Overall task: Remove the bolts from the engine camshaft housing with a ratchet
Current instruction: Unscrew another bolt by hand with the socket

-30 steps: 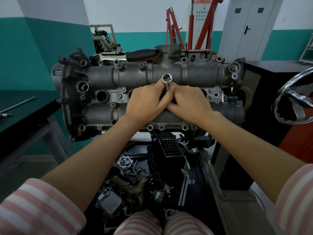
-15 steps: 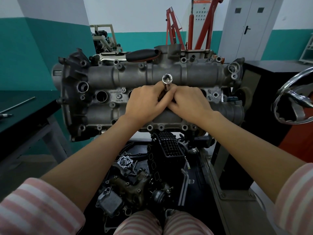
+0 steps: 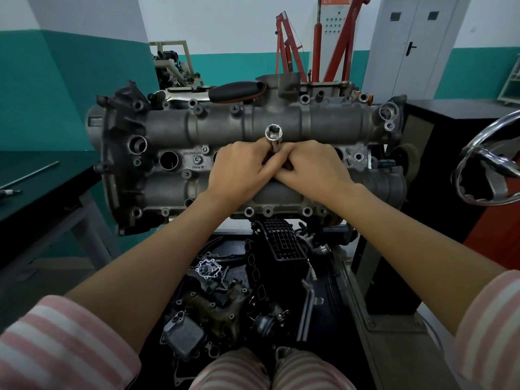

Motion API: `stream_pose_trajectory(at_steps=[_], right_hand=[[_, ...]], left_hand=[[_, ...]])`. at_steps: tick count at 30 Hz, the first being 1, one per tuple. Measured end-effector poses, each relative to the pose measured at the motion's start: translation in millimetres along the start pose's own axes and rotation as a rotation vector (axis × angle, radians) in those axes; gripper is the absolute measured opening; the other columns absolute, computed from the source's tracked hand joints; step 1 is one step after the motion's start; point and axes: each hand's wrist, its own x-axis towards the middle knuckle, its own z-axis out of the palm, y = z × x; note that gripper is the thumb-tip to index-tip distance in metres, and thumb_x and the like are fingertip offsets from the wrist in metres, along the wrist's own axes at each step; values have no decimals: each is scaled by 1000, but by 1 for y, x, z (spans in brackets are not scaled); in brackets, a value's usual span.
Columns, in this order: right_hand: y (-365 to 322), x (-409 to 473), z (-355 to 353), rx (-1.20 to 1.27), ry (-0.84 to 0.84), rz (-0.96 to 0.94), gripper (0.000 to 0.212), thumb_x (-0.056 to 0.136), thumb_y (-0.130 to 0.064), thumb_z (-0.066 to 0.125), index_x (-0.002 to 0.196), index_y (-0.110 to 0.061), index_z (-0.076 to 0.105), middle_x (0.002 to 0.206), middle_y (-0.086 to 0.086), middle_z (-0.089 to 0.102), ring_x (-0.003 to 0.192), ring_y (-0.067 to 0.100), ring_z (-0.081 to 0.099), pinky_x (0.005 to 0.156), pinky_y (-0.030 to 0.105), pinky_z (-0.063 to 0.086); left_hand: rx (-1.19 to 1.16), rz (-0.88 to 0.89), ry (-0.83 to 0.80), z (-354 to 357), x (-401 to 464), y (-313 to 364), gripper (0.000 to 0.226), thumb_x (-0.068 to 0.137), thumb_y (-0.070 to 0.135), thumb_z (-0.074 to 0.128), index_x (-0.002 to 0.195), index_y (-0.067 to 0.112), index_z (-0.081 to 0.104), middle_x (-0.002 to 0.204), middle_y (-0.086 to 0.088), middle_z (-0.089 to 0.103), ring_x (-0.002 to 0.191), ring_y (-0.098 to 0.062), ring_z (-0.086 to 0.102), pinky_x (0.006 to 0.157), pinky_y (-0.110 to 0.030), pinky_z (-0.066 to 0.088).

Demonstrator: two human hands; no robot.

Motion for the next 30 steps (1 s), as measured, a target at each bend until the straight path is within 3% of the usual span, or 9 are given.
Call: stream_pose_trajectory(at_steps=[4,6,9,14,17,19,22,26,30], right_hand=[[0,0,1,-18,-6,-4,18,95,-29,48,102,-13,56,79,-7,42,61,5,29,60,14,24],[0,0,1,-26,-13,-5,14,95,-29,48,98,-17,54,78,-7,41,60,5,29,61,15,21],[1,0,1,-48,-11,-16,14,95,-27,48,87,-17,41,69,-8,34,54,2,25,62,11,24],[0,-1,1,-15,32,-15,18,94,-22,50,102,-7,53,67,-10,32,54,-3,24,59,-4,24],[-2,-1,0,-9,44,-16,24,93,-22,50,111,-5,52,70,-8,34,54,-4,24,58,-7,23],[-3,-1,0,-5,49,-10,25,93,-23,51,111,-5,52,68,-10,32,54,-4,24,58,-7,24],[-4,-2,-2,2,38,-3,18,93,-25,53,102,-9,52,64,-12,30,53,-4,25,58,-6,24],[-4,-2,-3,10,15,0,12,94,-27,51,92,-16,48,70,-8,36,54,-4,27,59,-6,25],[-4,-1,-4,13,9,8,12,95,-26,48,87,-19,42,70,-8,36,54,-2,28,57,-4,24]], left_hand=[[-7,4,15,0,0,0,56,89,38,56,51,36,14,41,18,19,40,-11,26,43,-19,15],[-8,22,21,0,-1,1,53,90,42,52,52,37,15,42,19,19,39,-8,25,44,-18,14],[-39,52,25,-2,-1,3,41,89,44,41,56,38,17,46,18,23,42,-11,30,43,-18,17],[-25,39,24,-2,-2,3,25,86,40,41,68,23,36,53,17,29,48,-14,36,47,-23,21],[16,53,26,0,-2,2,32,86,38,40,74,11,54,52,17,26,48,-13,35,46,-22,20],[25,70,31,0,-2,3,35,87,37,40,75,9,57,53,17,27,47,-13,35,46,-21,21],[21,71,9,-1,-2,2,35,89,39,38,63,17,47,54,12,35,44,-17,39,47,-25,27],[18,74,40,0,-1,1,49,92,35,51,60,37,14,48,12,31,41,-13,30,47,-22,22],[8,42,36,0,0,0,56,88,34,57,54,37,13,43,18,18,39,-12,25,42,-17,15]])
